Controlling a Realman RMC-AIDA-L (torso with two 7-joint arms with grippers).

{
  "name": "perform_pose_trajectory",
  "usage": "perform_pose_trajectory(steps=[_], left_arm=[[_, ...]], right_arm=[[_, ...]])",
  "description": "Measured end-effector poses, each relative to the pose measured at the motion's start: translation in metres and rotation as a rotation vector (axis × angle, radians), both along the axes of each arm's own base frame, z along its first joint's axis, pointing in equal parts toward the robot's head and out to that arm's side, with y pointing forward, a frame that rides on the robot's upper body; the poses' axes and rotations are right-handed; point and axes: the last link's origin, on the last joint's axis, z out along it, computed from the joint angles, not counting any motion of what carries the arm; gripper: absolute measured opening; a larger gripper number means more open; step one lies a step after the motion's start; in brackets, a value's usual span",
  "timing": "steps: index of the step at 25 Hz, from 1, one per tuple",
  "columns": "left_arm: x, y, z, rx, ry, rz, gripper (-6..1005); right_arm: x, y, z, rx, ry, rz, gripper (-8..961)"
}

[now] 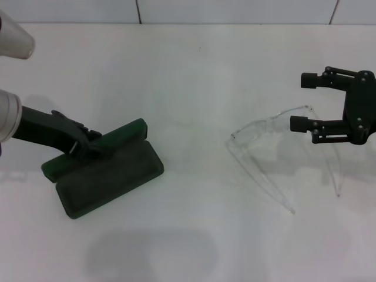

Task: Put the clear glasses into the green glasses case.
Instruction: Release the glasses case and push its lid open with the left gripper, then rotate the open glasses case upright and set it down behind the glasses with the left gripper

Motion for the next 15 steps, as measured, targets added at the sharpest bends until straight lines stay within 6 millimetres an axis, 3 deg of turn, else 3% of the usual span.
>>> perform_pose_trajectory(steps=[8,15], left_arm=[[0.005,-0.001,-0.004,-0.024,0.017,-0.019,338],[0.020,-0.003,-0.005,-0.035,0.069,-0.105,302]], right_arm=[[0.006,-0.001,-0.001,0.001,0.021,-0.026,875],[0.014,-0.001,0.015,0.055,0.051,-0.054,875]])
